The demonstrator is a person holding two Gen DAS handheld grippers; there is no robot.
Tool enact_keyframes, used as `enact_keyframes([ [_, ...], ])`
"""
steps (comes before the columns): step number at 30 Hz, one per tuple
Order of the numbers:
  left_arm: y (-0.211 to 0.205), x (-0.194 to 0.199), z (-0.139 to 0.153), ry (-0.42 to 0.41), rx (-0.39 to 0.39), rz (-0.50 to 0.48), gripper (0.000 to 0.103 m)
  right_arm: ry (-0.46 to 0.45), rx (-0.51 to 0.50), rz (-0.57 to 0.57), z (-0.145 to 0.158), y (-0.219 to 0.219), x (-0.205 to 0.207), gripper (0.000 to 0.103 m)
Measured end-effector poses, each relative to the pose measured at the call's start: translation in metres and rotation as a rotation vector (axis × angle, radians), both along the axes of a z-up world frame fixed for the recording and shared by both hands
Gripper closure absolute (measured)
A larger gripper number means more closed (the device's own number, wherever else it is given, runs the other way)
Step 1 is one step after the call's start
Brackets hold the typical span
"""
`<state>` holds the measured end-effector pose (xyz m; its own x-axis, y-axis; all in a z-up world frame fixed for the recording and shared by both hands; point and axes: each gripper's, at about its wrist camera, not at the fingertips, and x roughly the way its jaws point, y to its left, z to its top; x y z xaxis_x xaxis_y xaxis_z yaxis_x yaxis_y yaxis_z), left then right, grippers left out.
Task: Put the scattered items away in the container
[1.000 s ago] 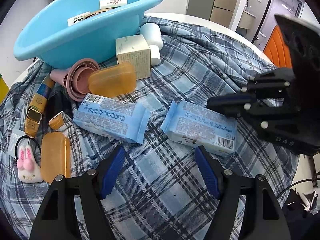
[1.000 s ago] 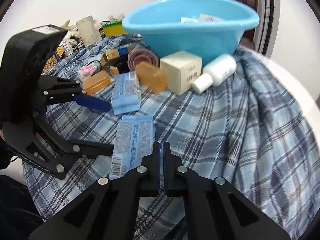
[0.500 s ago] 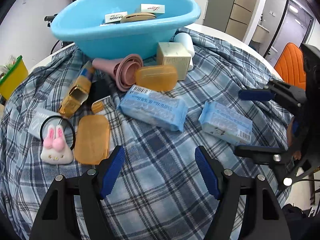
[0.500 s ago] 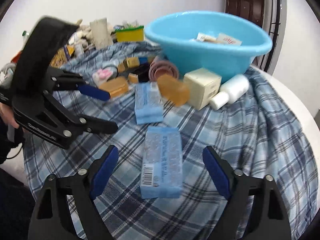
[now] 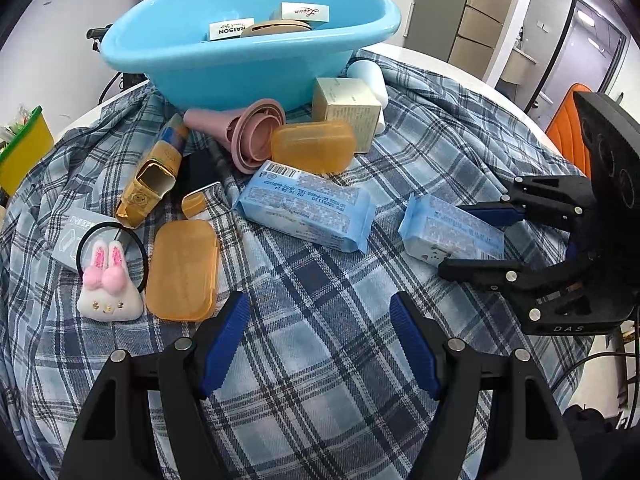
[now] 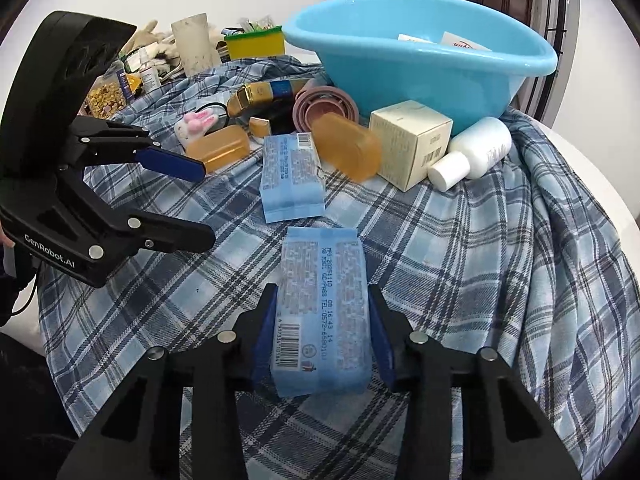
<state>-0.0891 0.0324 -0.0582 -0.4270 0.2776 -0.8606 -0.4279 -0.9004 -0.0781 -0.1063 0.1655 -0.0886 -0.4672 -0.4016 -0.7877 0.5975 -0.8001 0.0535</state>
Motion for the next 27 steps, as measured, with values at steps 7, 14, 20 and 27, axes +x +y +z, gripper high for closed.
enact_keyframes([
  [7,0.002,0.002,0.001,0.001,-0.002,-0.004,0.028,0.026,0.010,0.002,0.002,-0.004,0.002,0.066],
  [14,-0.003,-0.001,0.010,0.025,0.021,0.029,0.028,0.071,0.000,-0.023,0.026,0.007,0.008,0.066],
  [20,0.000,-0.015,0.019,0.024,0.064,0.032,0.023,0.084,0.005,-0.063,0.033,0.023,0.011,0.066],
  [27,0.019,-0.036,0.013,0.017,0.043,0.030,0.018,0.066,-0.015,-0.079,0.029,0.034,0.014,0.066],
])
